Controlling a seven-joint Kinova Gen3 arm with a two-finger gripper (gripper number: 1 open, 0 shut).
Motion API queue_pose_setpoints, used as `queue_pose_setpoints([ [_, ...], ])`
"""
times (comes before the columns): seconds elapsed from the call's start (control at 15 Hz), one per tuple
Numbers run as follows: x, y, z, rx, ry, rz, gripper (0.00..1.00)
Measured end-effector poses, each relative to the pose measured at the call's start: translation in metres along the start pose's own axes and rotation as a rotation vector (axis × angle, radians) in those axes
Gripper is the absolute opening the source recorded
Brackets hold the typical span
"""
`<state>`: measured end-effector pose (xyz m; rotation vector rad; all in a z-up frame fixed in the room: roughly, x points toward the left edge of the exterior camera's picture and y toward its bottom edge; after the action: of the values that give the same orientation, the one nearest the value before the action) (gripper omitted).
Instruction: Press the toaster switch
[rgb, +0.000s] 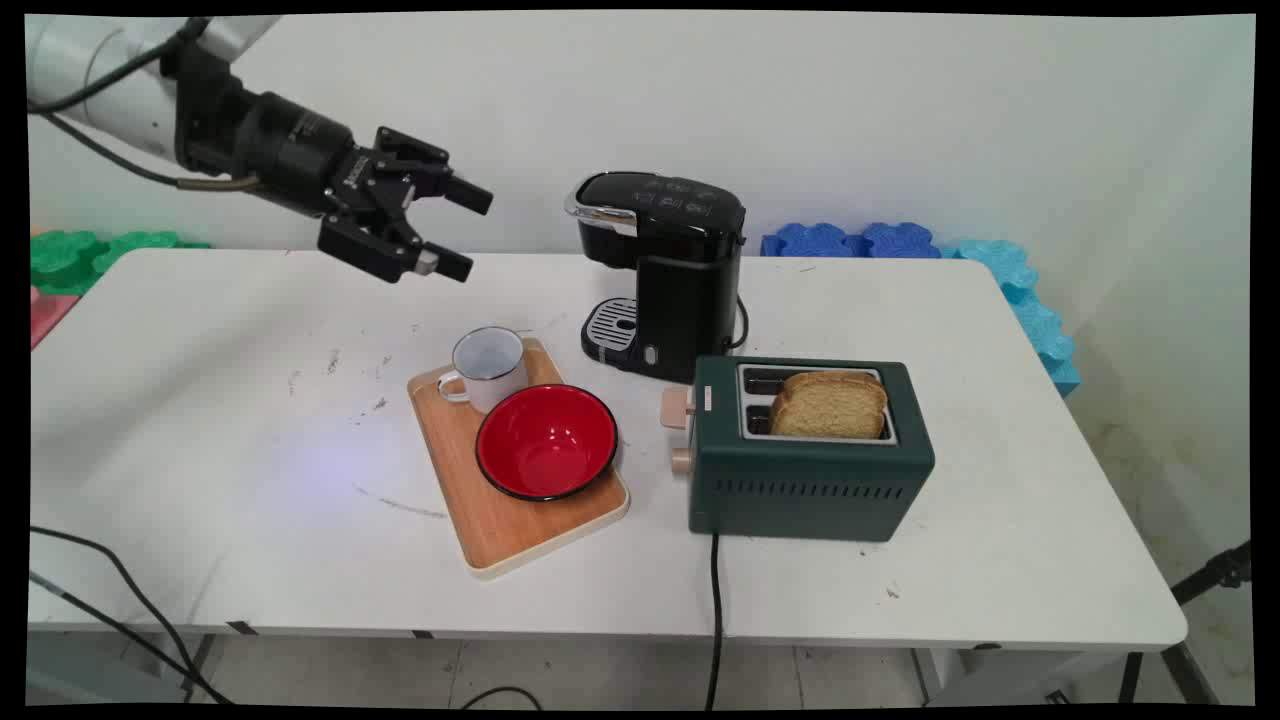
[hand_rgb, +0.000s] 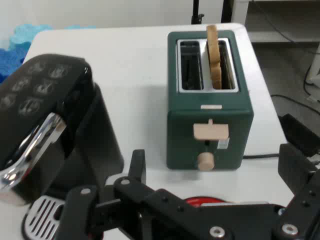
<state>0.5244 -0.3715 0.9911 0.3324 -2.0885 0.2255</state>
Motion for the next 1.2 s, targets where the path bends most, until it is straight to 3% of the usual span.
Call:
queue_pose_setpoints([
  [0.4,0.033,0.016,0.031,-0.014,-0.007,-0.007,1.0],
  [0.87,0.041,0.022,0.077,-0.017,-0.037,0.002,1.0],
  [0.93,0.039,0.023,0.084,-0.02,-0.042,0.0,0.0],
  [1.2,0.032,0.025,0.106,-0.027,-0.063,-0.016,0.0],
])
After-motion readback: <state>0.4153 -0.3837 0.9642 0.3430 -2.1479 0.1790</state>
